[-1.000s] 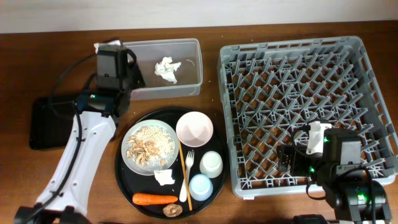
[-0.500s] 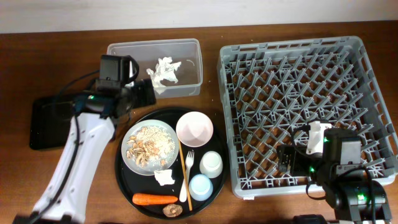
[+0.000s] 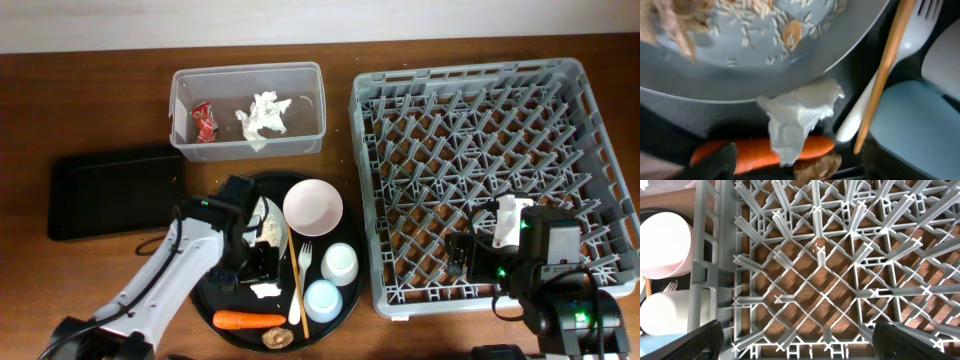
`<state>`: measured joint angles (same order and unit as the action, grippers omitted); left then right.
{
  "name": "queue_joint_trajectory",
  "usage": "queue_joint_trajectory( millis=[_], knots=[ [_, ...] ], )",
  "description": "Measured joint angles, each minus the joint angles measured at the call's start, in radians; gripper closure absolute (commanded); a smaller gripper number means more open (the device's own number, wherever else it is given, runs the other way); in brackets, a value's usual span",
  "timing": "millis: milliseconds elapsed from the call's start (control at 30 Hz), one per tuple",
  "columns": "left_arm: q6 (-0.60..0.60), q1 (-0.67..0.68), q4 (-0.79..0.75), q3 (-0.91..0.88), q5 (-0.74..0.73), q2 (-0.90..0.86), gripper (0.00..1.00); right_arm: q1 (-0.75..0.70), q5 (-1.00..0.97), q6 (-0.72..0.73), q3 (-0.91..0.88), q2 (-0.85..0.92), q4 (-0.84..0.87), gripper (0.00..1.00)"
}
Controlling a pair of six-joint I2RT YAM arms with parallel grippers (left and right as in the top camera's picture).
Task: Sort waste into correct bins and load items into the dishwasher rack
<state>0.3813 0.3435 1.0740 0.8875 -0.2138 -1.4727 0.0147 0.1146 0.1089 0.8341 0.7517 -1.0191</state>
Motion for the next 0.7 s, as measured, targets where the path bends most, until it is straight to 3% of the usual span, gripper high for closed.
queue_joint_trajectory(
  millis=[200,233,267,333,367,467,567,667,700],
  knots=[
    [0.035,0.002,-0.054,-0.037,0.008,0.000,0.50,0.000,0.000,0.000,0.000,0.000,0.000,0.02],
    [0.036,0.002,-0.071,-0.045,0.012,0.000,0.57,0.000,0.000,0.000,0.000,0.000,0.000,0.02],
    [0.037,0.002,-0.084,-0.054,0.014,0.000,0.78,0.000,0.000,0.000,0.000,0.000,-0.002,0.02],
    [0.047,0.002,-0.092,-0.059,0.020,0.000,0.96,0.000,0.000,0.000,0.000,0.000,-0.002,0.02],
    [0.050,0.002,-0.092,-0.059,0.023,0.000,0.99,0.000,0.000,0.000,0.000,0.000,-0.002,0.02],
    [0.057,0.002,-0.090,-0.059,0.023,0.000,0.99,0.000,0.000,0.000,0.000,0.000,-0.002,0.01],
    [0.057,0.002,0.017,-0.001,0.023,-0.002,1.00,0.000,0.000,0.000,0.000,0.000,-0.001,0.02],
    [0.000,0.002,0.111,0.250,0.025,-0.002,0.99,0.000,0.000,0.000,0.000,0.000,-0.002,0.01],
    [-0.032,0.002,0.068,0.378,0.055,-0.002,1.00,0.000,0.000,0.000,0.000,0.000,-0.002,0.02]
  ],
)
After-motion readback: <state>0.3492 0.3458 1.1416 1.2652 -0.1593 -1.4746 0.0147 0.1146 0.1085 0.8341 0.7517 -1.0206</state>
